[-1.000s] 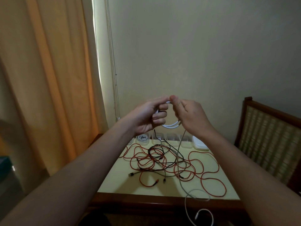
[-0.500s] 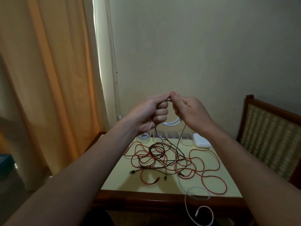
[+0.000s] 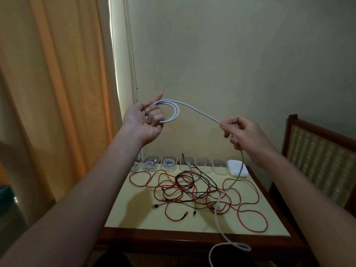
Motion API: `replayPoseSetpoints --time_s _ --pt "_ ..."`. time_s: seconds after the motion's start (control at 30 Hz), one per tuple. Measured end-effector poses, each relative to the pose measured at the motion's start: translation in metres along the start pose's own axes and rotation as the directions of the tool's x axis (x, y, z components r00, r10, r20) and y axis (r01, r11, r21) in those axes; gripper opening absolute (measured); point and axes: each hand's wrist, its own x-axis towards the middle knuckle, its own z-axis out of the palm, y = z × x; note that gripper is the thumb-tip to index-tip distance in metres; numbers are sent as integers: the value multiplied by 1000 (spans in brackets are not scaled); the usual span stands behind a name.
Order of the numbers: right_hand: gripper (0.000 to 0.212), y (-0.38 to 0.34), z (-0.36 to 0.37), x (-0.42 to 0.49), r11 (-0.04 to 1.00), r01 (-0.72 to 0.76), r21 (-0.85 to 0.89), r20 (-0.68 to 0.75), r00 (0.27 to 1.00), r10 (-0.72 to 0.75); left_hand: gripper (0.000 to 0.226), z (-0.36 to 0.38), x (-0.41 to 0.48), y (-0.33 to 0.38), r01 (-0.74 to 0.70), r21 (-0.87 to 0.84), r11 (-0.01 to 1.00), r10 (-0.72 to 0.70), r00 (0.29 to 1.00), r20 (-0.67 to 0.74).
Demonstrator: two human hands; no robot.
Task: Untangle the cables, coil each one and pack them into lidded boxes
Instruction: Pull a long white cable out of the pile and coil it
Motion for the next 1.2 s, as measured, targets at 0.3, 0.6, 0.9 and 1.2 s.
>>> replayPoseSetpoints --time_s 0.3,0.6,0.9,1.2 --pt "16 16 7 -1 854 140 -502 -18 985 -172 39 1 13 -13 -179 264 948 211 972 -98" --pt "21 7 24 -6 688 344 -639 180 937 -301 26 15 12 -34 -396 769 502 485 865 129" --pt "29 -12 29 -7 722 444 -531 86 876 -475 33 11 7 -66 -423 906 29 348 854 387" --pt "24 -25 35 -11 769 452 -453 -5 861 -509 26 20 1 -72 -327 911 251 92 945 314"
